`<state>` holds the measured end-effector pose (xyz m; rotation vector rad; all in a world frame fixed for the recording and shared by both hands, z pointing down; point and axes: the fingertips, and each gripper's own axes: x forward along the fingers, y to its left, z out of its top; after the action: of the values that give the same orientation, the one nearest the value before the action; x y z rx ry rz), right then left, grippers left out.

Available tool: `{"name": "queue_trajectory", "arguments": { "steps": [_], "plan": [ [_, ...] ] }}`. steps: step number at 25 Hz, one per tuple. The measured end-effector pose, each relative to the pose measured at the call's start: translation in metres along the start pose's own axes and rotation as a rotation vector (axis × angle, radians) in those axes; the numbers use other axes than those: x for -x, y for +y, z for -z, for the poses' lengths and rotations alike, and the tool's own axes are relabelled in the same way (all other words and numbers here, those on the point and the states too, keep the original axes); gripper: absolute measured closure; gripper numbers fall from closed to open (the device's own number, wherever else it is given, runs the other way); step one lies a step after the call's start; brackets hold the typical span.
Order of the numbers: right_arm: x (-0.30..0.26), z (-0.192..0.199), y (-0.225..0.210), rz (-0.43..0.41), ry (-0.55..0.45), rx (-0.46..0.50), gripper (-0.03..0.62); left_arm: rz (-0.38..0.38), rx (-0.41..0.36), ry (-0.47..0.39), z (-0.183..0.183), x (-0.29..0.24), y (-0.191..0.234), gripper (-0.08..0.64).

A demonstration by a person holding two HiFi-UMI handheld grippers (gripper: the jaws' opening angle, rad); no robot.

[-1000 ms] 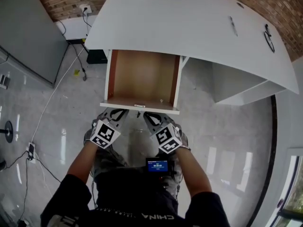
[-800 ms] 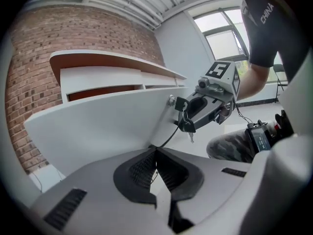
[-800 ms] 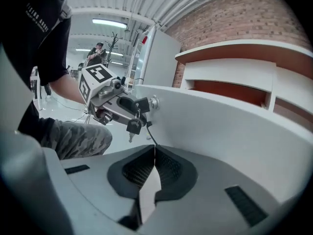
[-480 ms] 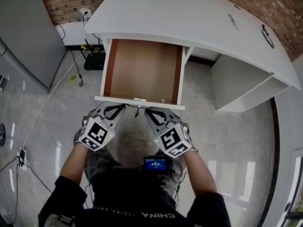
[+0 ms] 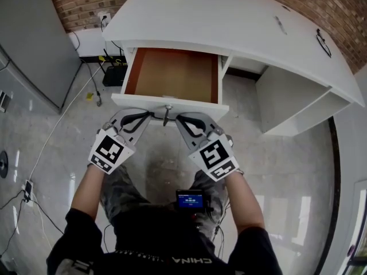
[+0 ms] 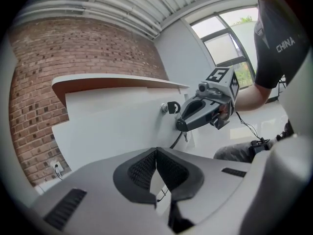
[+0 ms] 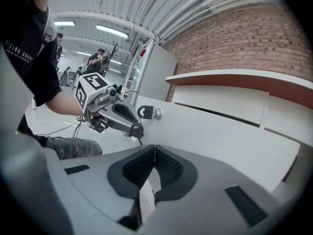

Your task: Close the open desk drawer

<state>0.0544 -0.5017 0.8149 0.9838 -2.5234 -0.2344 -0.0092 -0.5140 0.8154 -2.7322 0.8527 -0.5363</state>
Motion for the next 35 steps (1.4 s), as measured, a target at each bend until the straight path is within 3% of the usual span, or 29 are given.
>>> {"name": "queue_trajectory", "arguments": {
  "steps": [5,8,10,23,25,26,27,28,30,35],
  "plan": [
    [-0.001,-0.018,-0.018,0.02,-0.003,0.068,0.577,-0.008,-0.086,0.002,-0.017,-0.003,0.013,0.546],
    [-0.006,-0.018,-0.018,0.034,0.012,0.161,0.575,-0.019,-0.196,0.029,-0.021,-0.01,0.011,0.548],
    [-0.006,-0.018,-0.018,0.027,0.01,0.167,0.575,-0.011,-0.251,0.031,-0.025,-0.013,0.007,0.548],
    [-0.006,-0.016,-0.013,-0.01,0.025,0.187,0.574,0.043,-0.307,0.013,-0.026,-0.015,-0.001,0.541],
    [-0.005,-0.015,-0.011,-0.031,0.03,0.193,0.572,0.077,-0.318,0.017,-0.025,-0.014,-0.005,0.523],
    [-0.005,-0.014,-0.008,-0.052,0.037,0.198,0.556,0.105,-0.313,0.022,-0.025,-0.014,-0.009,0.499],
    [-0.006,-0.013,-0.004,-0.071,0.048,0.209,0.493,0.128,-0.312,0.031,-0.023,-0.014,-0.012,0.434],
    [-0.007,-0.012,-0.002,-0.076,0.058,0.226,0.451,0.133,-0.323,0.041,-0.021,-0.015,-0.014,0.423],
    [-0.01,-0.01,-0.002,-0.048,0.07,0.268,0.454,0.105,-0.366,0.054,-0.017,-0.018,-0.015,0.425],
    [-0.013,-0.007,-0.01,0.011,0.071,0.289,0.512,0.025,-0.354,0.014,-0.019,-0.022,-0.007,0.474]
  ]
}}
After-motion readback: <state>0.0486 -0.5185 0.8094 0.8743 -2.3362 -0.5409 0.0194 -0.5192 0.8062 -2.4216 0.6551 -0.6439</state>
